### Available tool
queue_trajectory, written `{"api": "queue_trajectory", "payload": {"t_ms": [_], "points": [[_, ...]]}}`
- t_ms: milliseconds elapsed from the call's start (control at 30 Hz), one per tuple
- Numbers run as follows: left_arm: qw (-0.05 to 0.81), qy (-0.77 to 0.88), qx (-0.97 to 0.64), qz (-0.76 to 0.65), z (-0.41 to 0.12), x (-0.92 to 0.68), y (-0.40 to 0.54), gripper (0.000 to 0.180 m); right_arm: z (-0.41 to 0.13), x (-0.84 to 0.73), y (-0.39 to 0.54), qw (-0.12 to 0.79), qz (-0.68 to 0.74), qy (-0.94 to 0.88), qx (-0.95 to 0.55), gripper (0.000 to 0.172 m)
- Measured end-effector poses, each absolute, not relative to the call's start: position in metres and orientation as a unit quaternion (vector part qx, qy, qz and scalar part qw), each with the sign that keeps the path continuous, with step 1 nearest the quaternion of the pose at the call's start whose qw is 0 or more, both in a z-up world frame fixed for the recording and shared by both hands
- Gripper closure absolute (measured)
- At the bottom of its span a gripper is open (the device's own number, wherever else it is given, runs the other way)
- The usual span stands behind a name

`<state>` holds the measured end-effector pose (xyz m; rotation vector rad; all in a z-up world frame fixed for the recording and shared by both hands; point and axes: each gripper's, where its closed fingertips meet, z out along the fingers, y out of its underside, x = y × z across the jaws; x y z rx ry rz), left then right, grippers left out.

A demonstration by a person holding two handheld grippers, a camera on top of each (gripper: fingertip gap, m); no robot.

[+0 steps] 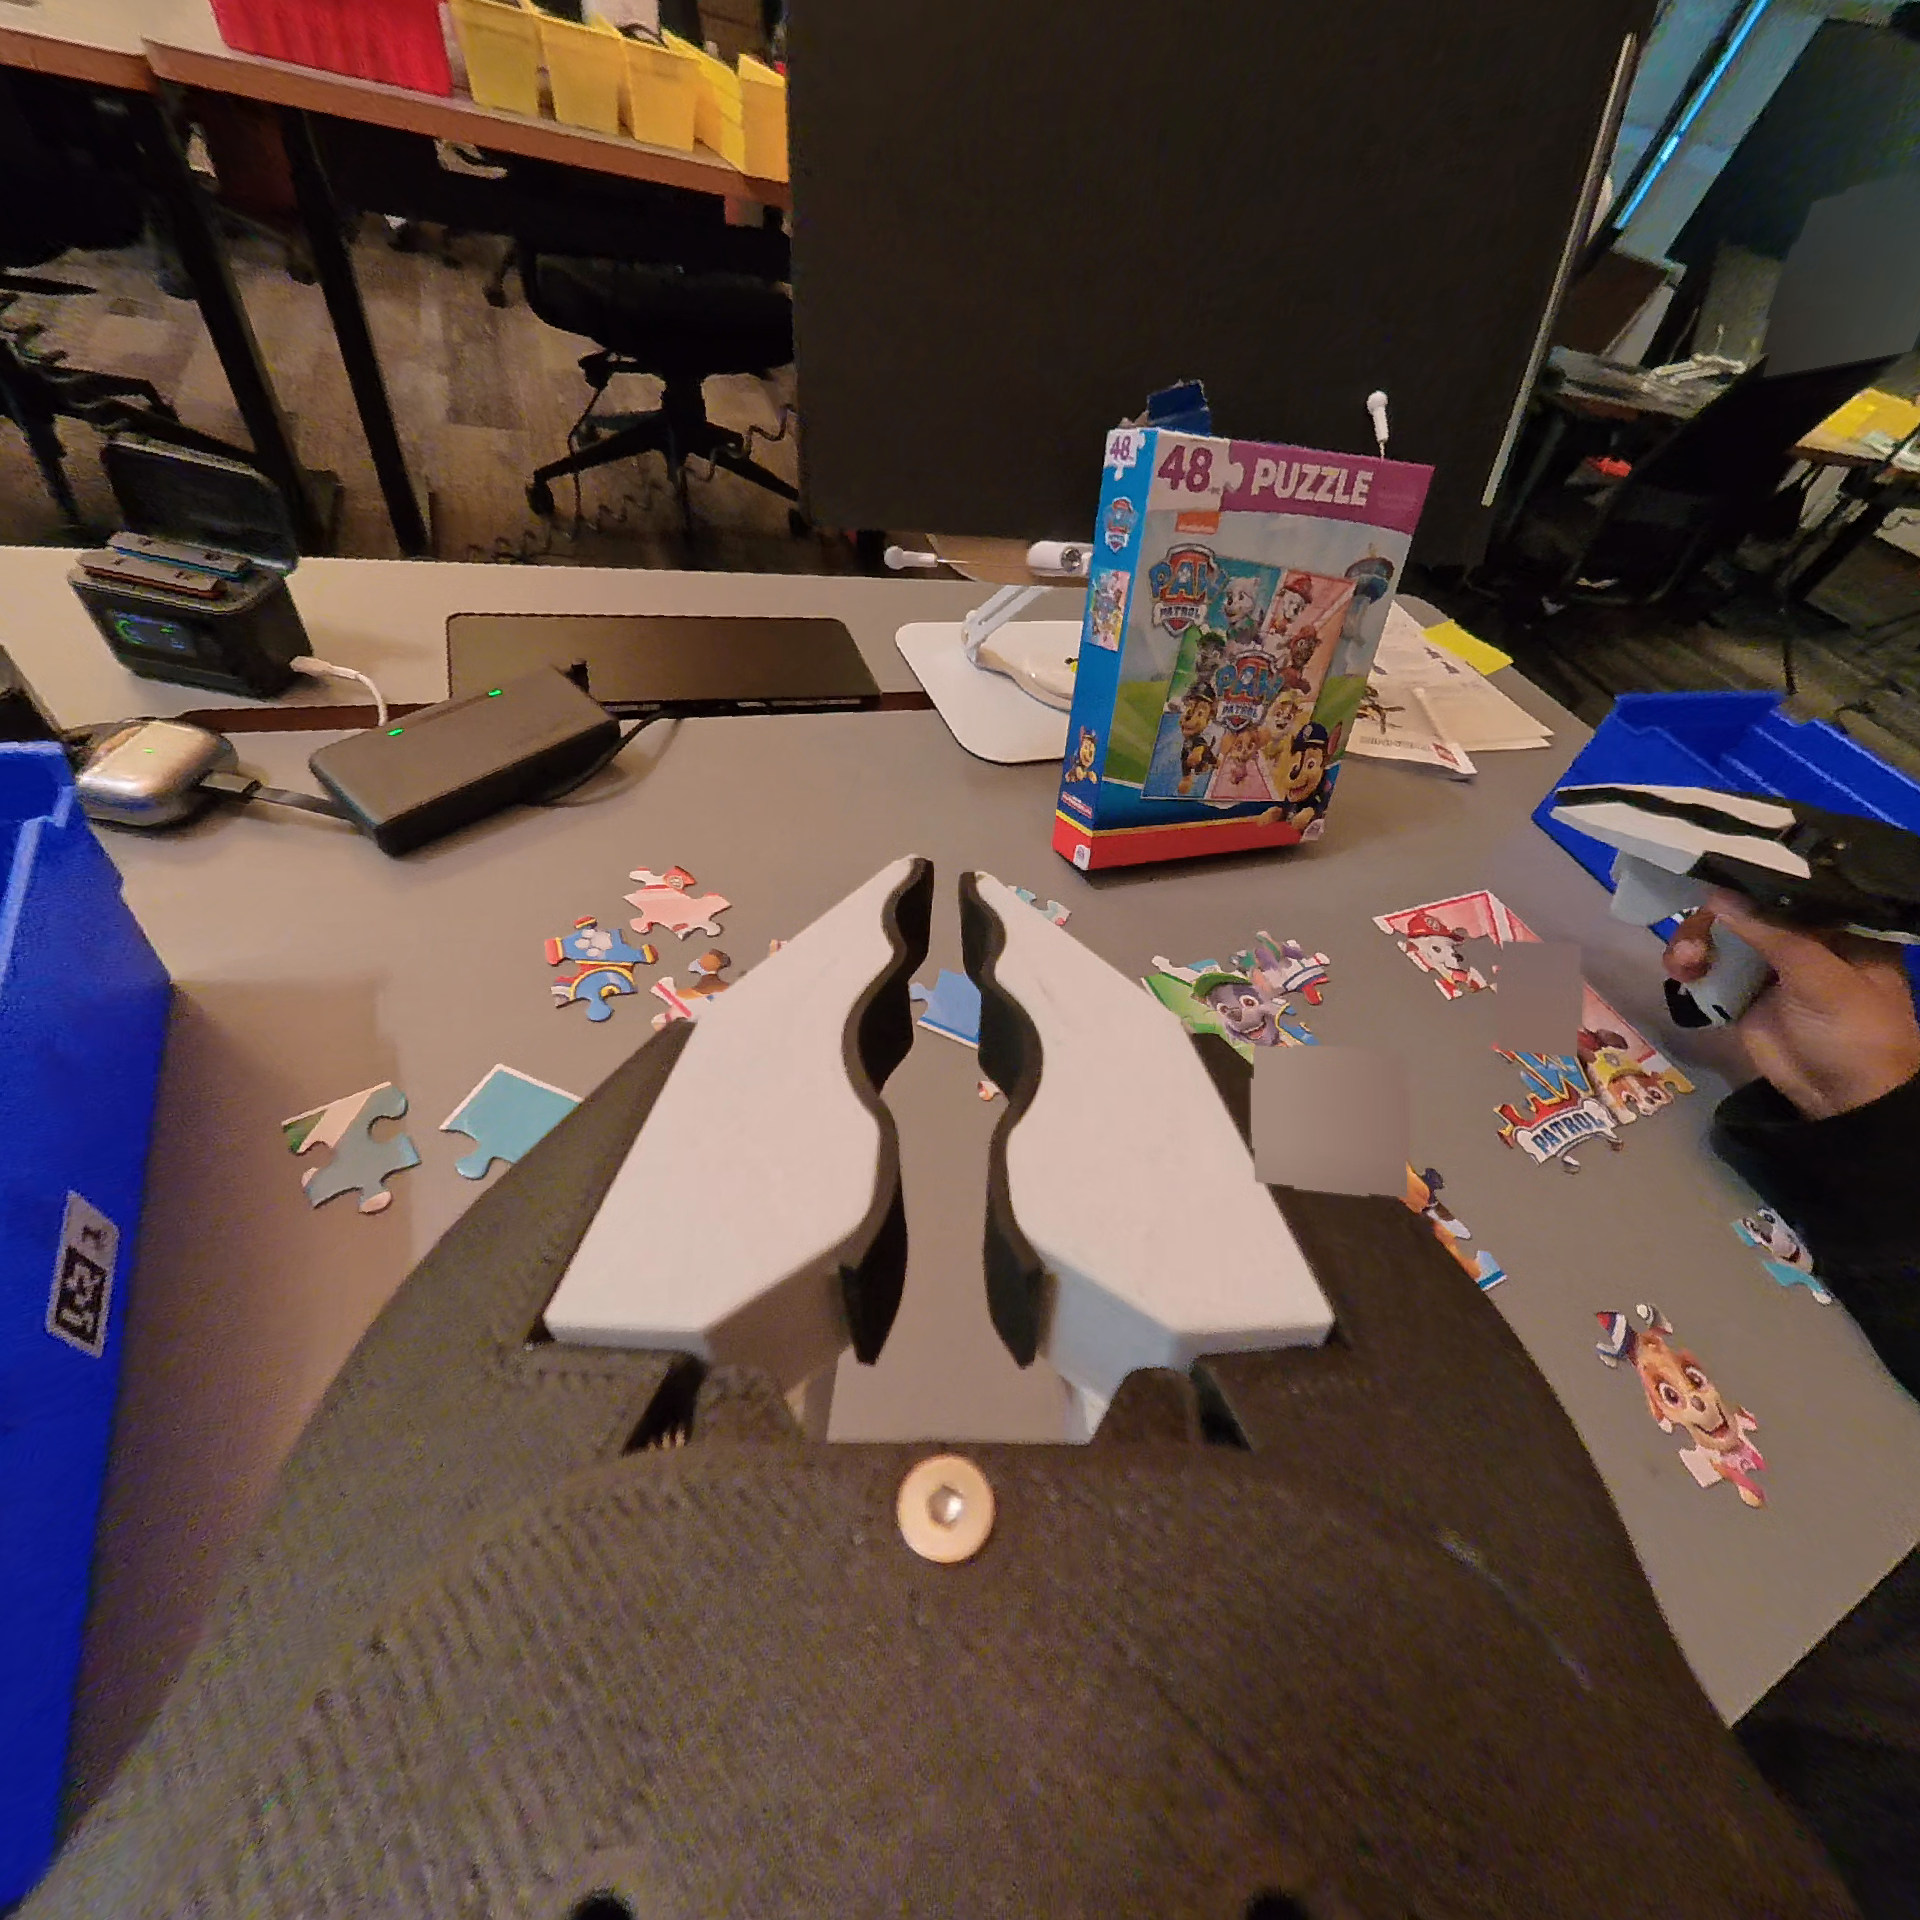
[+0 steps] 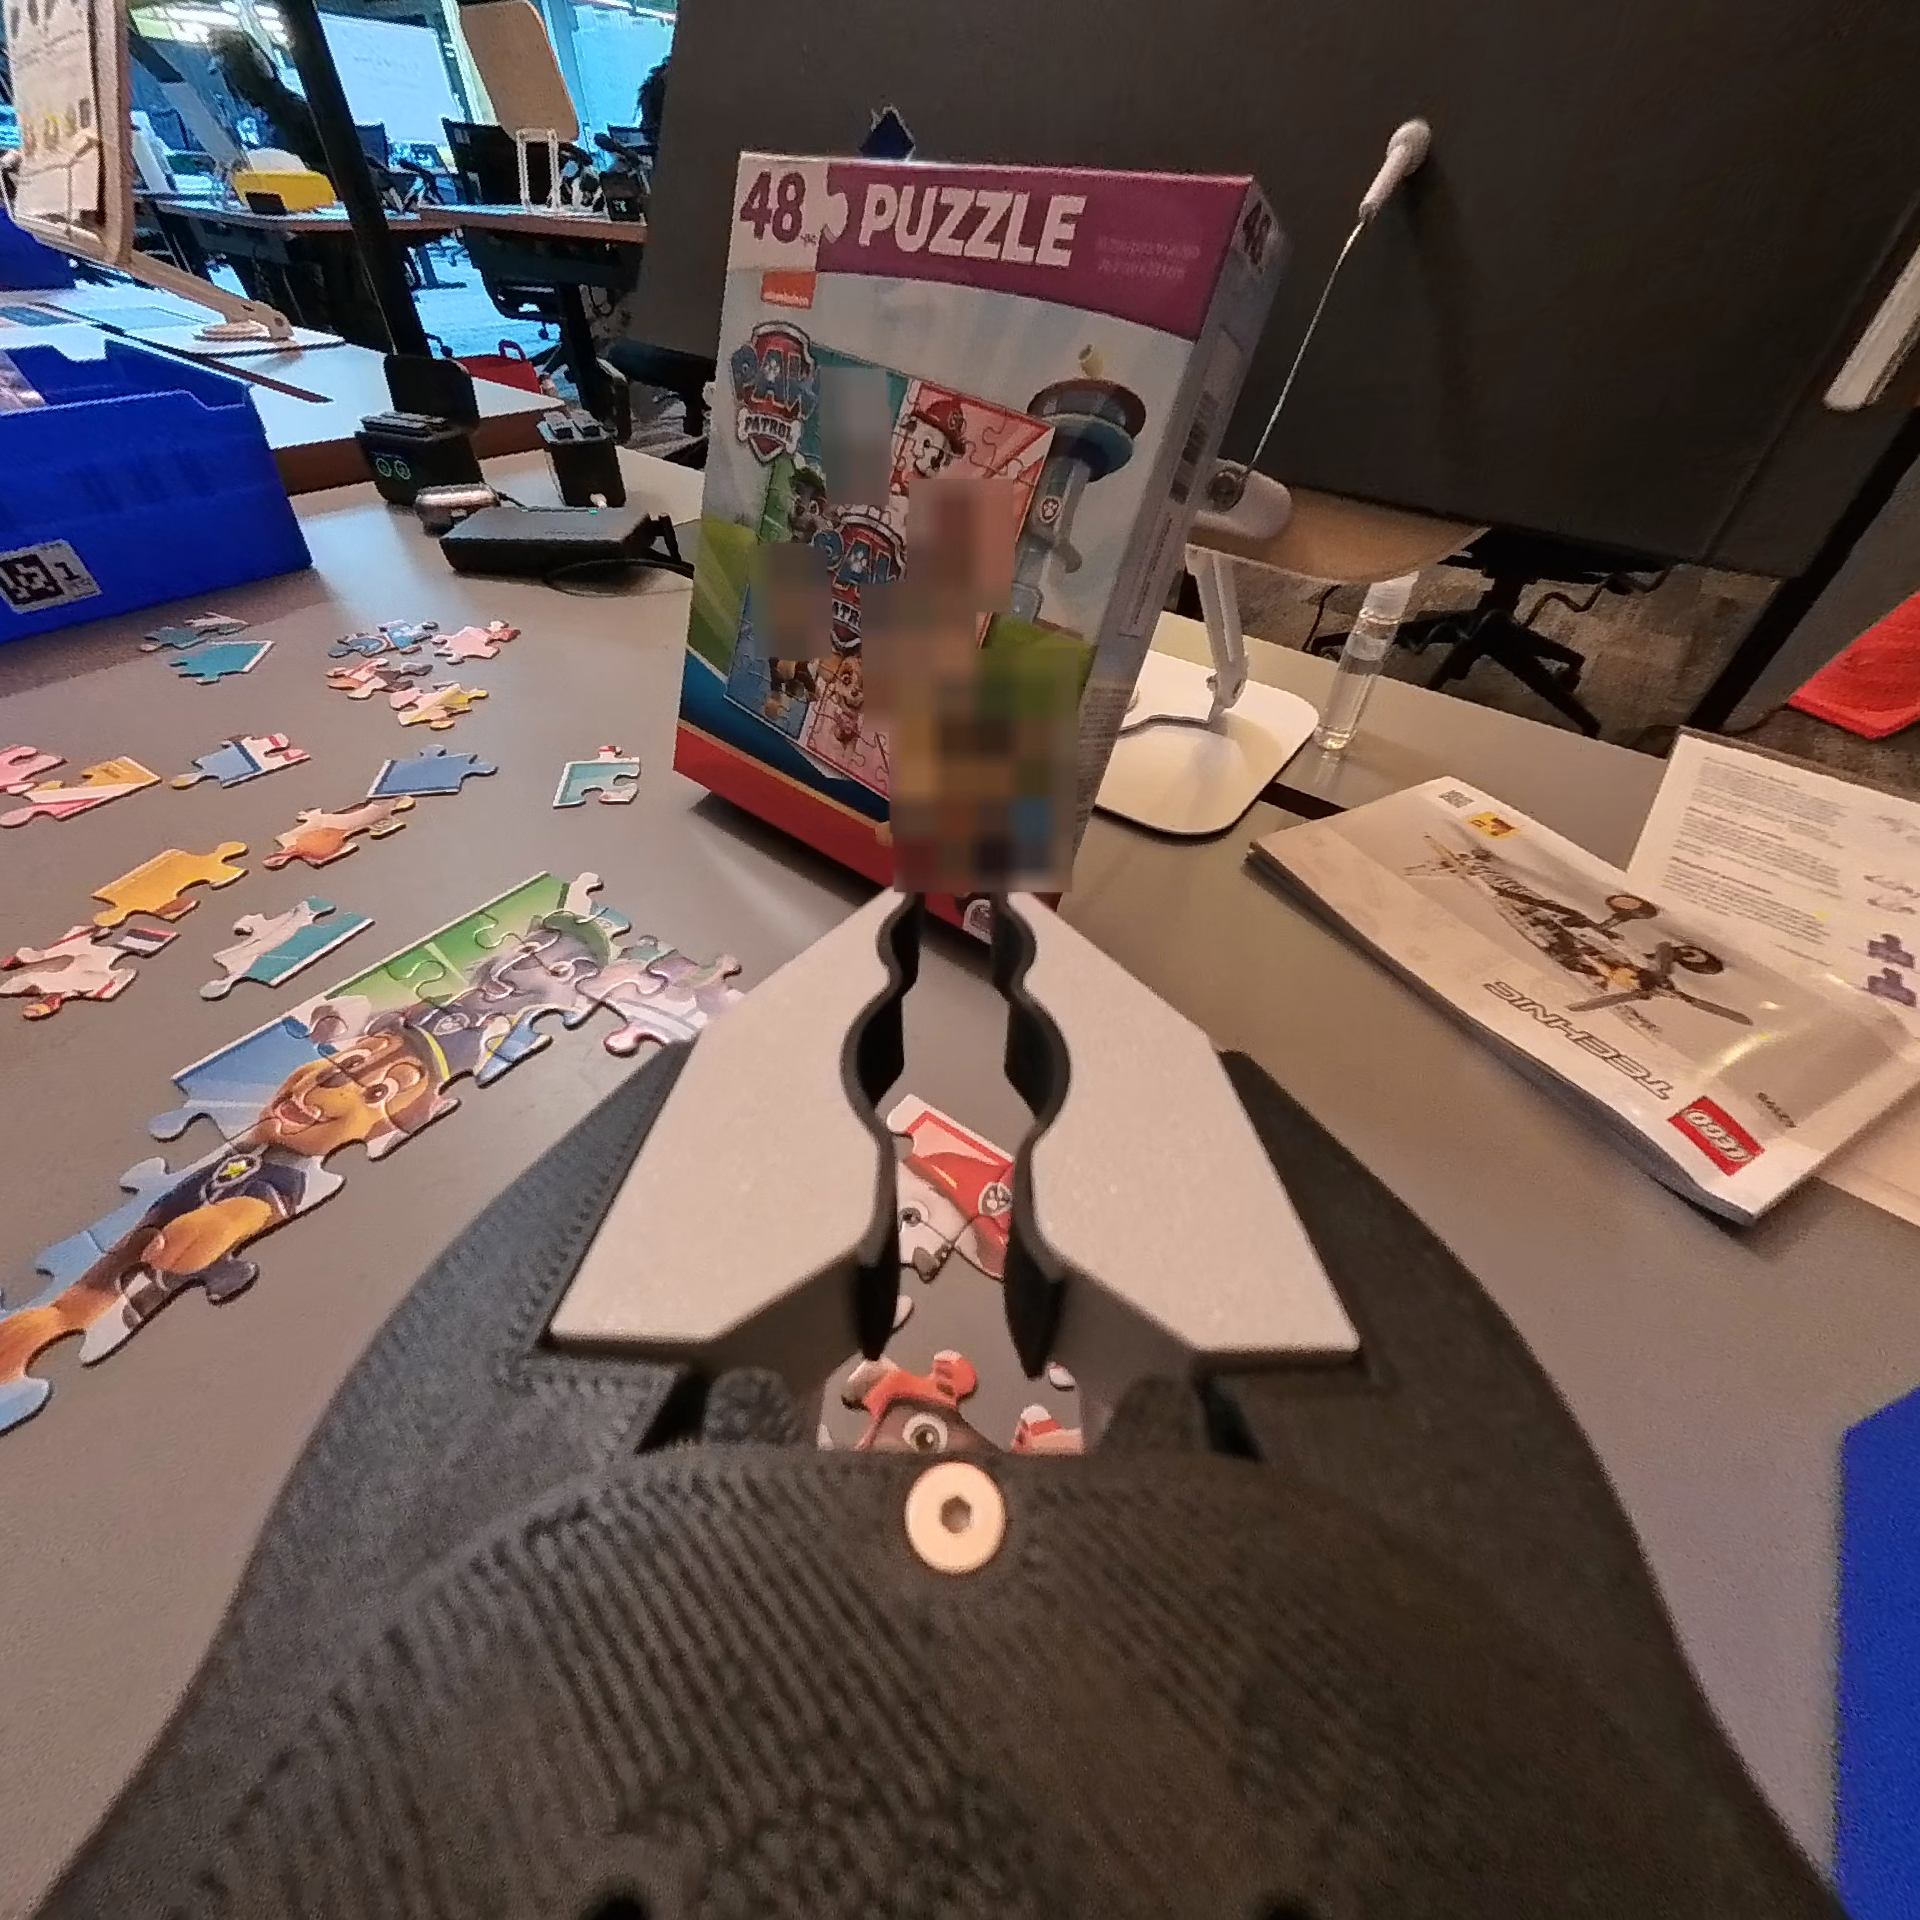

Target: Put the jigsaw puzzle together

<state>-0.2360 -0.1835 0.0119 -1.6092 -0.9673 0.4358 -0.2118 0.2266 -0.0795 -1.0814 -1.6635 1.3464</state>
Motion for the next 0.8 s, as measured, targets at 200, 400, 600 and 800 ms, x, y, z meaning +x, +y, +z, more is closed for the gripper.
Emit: {"api": "queue_trajectory", "payload": {"t_ms": [200,400,600,800], "points": [[0.564,-0.405,-0.697,0.178,0.006,-0.237,-0.171,0.177,-0.074,-0.210,0.228,0.368,0.529,-0.641,-0.418,0.161],[0.556,-0.399,-0.708,0.174,-0.001,-0.238,-0.161,0.175,-0.070,-0.209,0.228,0.372,0.532,-0.638,-0.415,0.161],[0.550,-0.391,-0.717,0.175,-0.005,-0.238,-0.154,0.172,-0.068,-0.209,0.236,0.390,0.524,-0.634,-0.414,0.165],[0.548,-0.383,-0.725,0.168,-0.008,-0.237,-0.146,0.166,-0.062,-0.208,0.245,0.388,0.542,-0.613,-0.424,0.166]]}}
